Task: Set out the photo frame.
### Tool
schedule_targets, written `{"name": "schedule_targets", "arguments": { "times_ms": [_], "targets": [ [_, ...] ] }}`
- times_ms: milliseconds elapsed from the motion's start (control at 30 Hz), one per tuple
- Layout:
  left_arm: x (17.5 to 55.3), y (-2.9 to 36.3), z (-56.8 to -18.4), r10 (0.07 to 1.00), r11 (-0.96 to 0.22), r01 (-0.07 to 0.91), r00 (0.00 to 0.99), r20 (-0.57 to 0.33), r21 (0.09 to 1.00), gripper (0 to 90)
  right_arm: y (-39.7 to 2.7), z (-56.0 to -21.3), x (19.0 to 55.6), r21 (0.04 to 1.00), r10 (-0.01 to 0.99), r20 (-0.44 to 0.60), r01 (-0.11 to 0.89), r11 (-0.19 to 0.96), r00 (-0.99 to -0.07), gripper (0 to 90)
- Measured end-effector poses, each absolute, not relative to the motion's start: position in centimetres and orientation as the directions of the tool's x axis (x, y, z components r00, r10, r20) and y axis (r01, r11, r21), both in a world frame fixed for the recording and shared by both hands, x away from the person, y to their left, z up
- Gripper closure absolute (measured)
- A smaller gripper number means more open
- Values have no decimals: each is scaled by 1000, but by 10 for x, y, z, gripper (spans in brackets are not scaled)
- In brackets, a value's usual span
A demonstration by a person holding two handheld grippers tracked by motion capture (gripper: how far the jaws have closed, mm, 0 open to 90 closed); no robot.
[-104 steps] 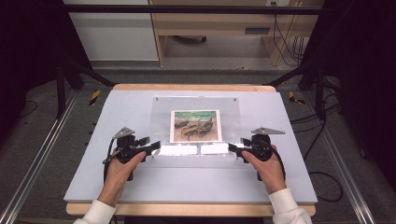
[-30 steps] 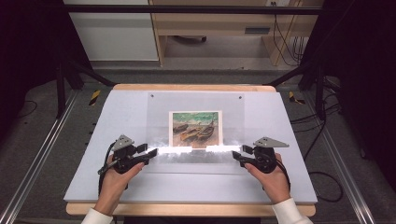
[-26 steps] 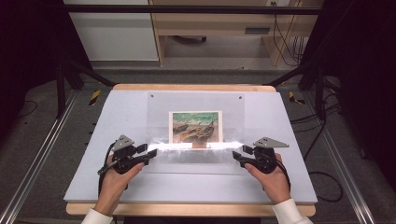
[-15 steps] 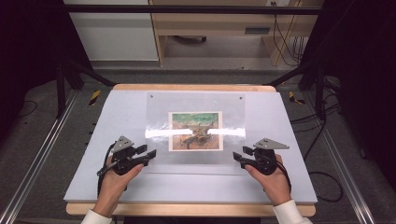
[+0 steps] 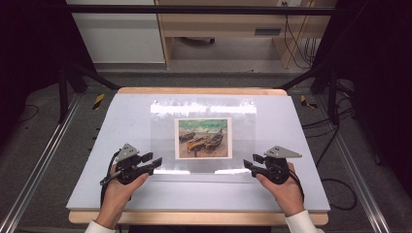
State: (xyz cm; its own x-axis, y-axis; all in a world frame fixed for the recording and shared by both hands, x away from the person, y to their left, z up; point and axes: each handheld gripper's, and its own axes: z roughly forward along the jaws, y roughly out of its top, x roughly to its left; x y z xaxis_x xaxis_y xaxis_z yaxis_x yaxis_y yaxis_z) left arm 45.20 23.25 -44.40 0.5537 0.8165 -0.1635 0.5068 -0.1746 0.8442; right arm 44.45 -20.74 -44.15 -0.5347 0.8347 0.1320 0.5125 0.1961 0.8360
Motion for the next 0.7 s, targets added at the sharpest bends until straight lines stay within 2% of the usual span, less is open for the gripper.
{"name": "schedule_targets", "arguments": {
  "times_ms": [700],
  "targets": [
    [444,233,-444,822,-191,505,551,-144,842,569,-209,-442,437,834,837,123,512,204,-534,587]
  ]
}}
